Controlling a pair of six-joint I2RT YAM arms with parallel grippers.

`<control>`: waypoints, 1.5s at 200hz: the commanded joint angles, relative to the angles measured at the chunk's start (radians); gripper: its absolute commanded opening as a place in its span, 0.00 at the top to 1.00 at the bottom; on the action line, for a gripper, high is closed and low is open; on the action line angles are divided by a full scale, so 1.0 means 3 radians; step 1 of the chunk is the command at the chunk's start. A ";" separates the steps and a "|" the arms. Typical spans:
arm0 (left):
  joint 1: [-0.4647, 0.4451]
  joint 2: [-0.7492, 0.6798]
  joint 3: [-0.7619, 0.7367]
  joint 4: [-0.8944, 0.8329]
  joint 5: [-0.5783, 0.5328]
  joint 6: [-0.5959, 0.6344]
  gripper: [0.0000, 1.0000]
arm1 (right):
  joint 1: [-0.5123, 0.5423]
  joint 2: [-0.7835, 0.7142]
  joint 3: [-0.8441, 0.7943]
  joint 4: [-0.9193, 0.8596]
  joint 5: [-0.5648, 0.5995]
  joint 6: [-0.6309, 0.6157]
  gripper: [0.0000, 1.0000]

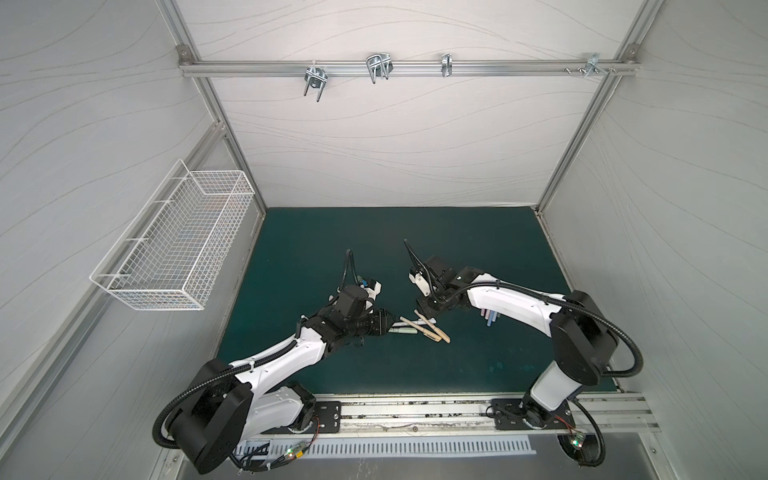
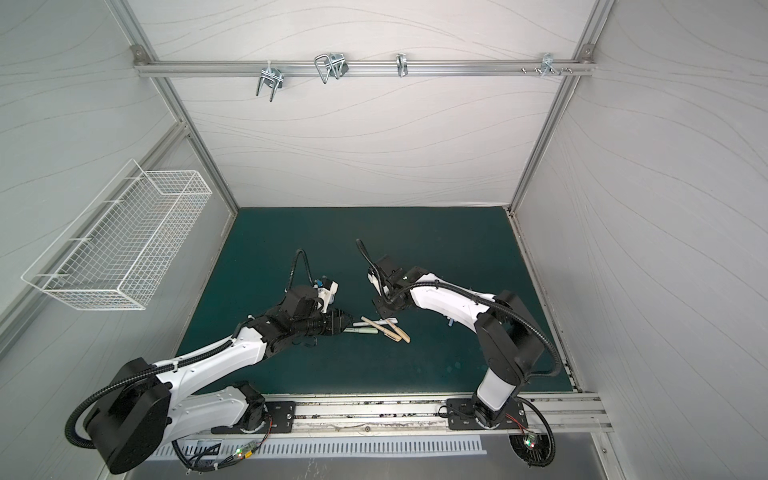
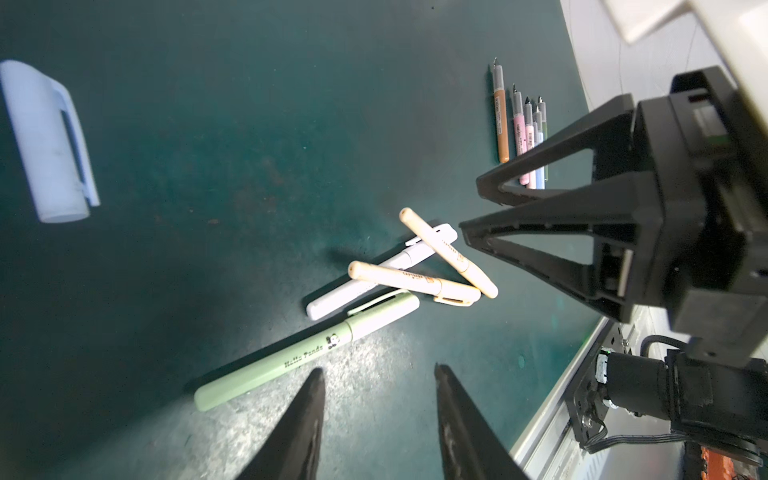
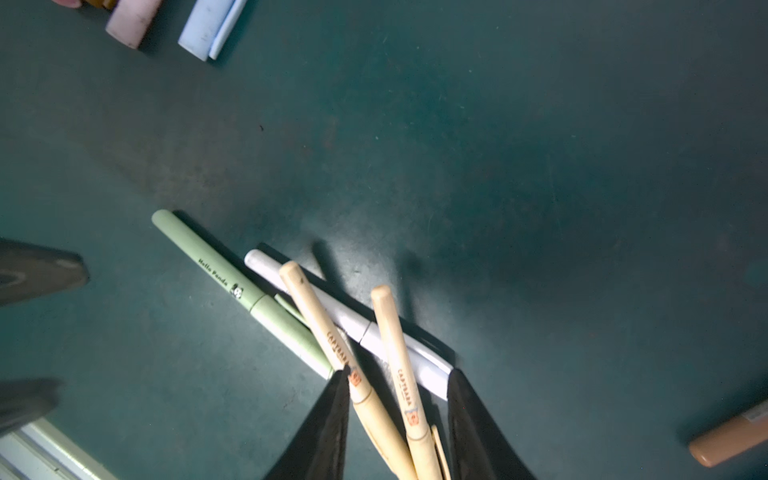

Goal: Open the pen caps
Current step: 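Move both grippers over the pile of capped beige pens, then grasp a beige pen by its end with the right gripper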

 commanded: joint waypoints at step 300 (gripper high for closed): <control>-0.0003 -0.0166 0.0137 0.0079 -0.0106 -0.0001 0.56 | 0.0138 0.0148 0.0263 -0.0240 0.0536 -0.0272 0.94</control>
